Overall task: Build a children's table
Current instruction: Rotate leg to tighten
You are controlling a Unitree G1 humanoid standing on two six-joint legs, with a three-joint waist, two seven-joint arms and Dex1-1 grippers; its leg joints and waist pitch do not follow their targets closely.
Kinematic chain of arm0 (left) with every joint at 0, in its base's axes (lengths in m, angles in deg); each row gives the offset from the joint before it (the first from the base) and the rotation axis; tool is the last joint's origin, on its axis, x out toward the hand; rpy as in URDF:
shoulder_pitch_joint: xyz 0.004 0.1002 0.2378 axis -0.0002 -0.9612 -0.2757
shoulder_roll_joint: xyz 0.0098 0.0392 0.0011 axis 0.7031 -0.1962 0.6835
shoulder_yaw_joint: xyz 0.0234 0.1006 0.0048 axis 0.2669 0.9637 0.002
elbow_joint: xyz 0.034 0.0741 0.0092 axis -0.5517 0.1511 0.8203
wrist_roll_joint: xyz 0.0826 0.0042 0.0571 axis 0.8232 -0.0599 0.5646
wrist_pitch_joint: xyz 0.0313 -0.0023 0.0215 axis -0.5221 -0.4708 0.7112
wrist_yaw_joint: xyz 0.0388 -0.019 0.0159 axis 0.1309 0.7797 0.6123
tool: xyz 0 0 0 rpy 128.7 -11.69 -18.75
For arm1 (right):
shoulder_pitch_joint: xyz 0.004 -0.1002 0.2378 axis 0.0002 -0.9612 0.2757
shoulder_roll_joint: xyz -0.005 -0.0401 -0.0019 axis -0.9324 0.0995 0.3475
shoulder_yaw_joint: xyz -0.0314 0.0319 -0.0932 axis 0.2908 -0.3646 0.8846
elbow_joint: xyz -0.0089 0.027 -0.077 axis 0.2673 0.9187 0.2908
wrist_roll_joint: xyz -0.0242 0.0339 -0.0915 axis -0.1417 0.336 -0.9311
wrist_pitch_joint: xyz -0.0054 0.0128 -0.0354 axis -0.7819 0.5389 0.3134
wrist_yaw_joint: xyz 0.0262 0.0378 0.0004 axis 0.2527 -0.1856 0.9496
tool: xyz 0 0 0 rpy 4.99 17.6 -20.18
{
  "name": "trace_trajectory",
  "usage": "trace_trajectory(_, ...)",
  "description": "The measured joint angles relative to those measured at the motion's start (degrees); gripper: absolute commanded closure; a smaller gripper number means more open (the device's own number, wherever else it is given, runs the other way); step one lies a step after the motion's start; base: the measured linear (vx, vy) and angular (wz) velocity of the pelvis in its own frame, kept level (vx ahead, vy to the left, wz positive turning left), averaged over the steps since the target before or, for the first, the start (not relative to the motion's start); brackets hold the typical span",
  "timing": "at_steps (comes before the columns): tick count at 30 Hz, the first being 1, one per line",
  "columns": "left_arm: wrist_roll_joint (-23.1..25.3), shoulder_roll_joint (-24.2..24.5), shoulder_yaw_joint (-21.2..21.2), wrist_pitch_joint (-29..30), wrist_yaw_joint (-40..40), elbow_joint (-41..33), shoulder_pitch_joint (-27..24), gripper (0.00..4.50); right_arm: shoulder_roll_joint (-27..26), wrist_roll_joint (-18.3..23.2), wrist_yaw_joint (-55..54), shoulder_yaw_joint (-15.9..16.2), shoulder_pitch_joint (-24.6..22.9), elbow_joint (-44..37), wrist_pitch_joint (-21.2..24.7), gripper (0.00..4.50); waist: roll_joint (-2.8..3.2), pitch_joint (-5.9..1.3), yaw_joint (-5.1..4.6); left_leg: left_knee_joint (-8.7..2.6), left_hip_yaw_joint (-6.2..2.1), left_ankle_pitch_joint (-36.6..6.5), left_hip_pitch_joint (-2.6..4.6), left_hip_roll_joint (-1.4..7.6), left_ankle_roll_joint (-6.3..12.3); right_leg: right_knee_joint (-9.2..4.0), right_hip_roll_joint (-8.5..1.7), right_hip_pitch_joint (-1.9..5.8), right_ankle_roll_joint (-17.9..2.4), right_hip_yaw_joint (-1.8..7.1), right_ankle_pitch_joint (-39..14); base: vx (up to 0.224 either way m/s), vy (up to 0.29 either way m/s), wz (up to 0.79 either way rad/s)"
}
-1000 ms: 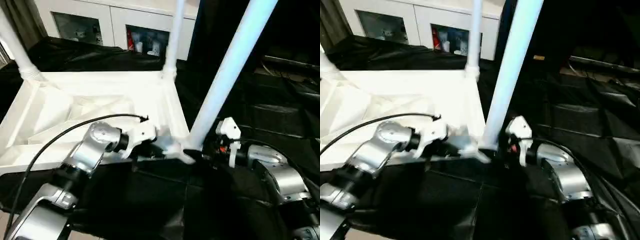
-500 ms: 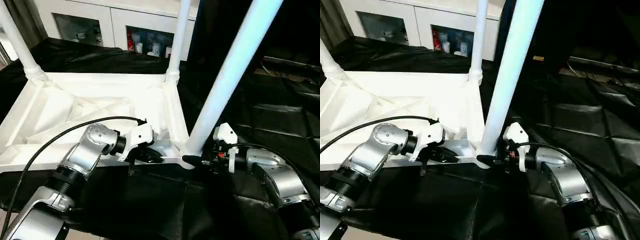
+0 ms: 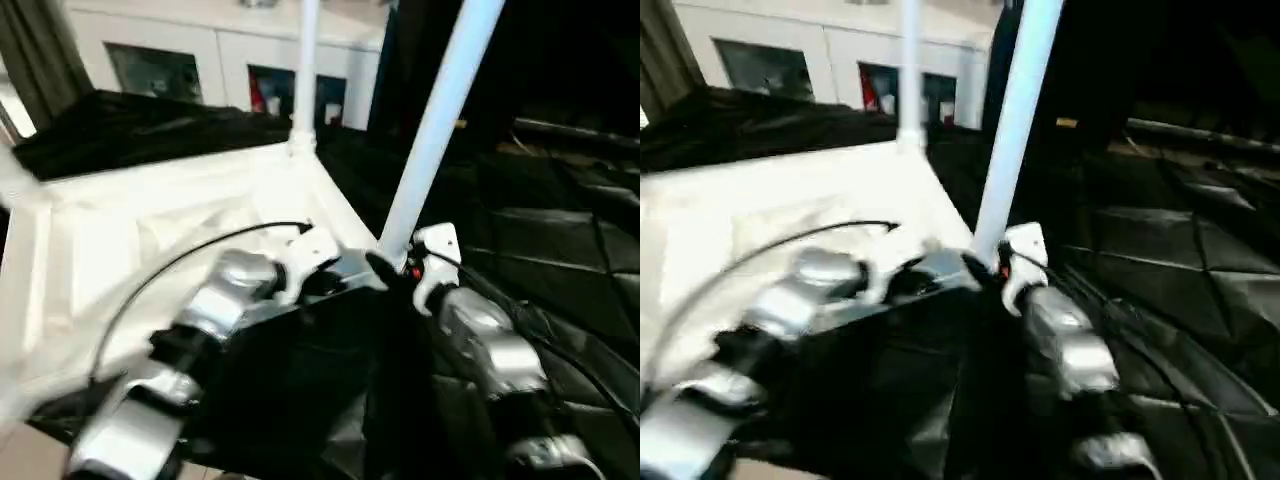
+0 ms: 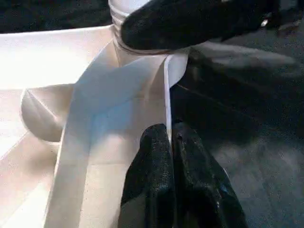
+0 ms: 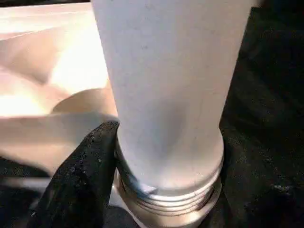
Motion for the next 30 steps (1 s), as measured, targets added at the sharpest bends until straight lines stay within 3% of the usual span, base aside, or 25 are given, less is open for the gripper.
trace_trajectory(2,0.47,-0.61,-0.04,-0.02,-0.75,0.31,0.02,4.5,-0.38,-0.69,-1.15,-0.09,0.24,0.58,-0.49,1.75,0.07,-0.13,0.05,-0.02,0.0,0.0,0.02,-0.01,0.0,-0.07,0.0,0.06,0.04,0.01,-0.02,0.0,0.0,0.0)
trace_trajectory(3,0.74,-0.71,-0.06,-0.15,-0.88,0.39,0.02,4.5,-0.46,-0.85,-1.2,-0.09,0.33,1.1,-1.14,1.2,0.05,-0.17,0.04,-0.03,0.0,0.0,-0.01,-0.01,0.0,-0.09,0.0,0.06,0.04,0.01,-0.01,0.0,0.0,0.0)
trace_trajectory(9,0.94,-0.25,0.16,-1.7,0.14,0.47,0.02,4.5,-0.41,-1.93,0.03,0.28,0.47,3.11,-2.95,0.62,0.04,-0.17,0.09,-0.08,-0.03,0.0,-0.14,-0.01,0.01,-0.17,0.0,-0.05,0.21,-0.02,0.15,0.0,0.0,0.0)
trace_trajectory(15,0.53,1.88,0.19,-3.01,3.35,-0.53,-0.4,4.5,4.54,-1.39,8.86,2.0,-0.22,2.04,-3.88,0.62,0.05,-0.15,0.11,-0.16,-0.13,0.01,-0.47,0.02,0.01,-0.15,0.01,-0.21,0.01,-0.16,0.35,0.0,0.0,0.0)
trace_trajectory(24,-3.93,10.34,1.79,-7.62,21.56,-6.25,-3.44,4.5,18.17,1.82,34.51,7.81,-4.18,-8.07,-3.36,0.62,0.1,-0.03,0.69,-0.34,-0.1,0.16,-0.89,0.06,0.43,-0.23,0.03,-0.76,0.08,-0.2,0.2,0.0,0.0,0.0)
trace_trajectory(30,-5.07,11.98,1.99,-7.56,25.7,-6.71,-3.69,4.5,20.03,3.1,40.13,8.58,-5.09,-9.92,-3.38,0.62,0.09,-0.03,0.71,-0.17,-0.07,0.15,-1.16,0.07,0.57,-0.12,0.02,-1.04,0.07,-0.19,0.21,0.0,0.0,0.0)
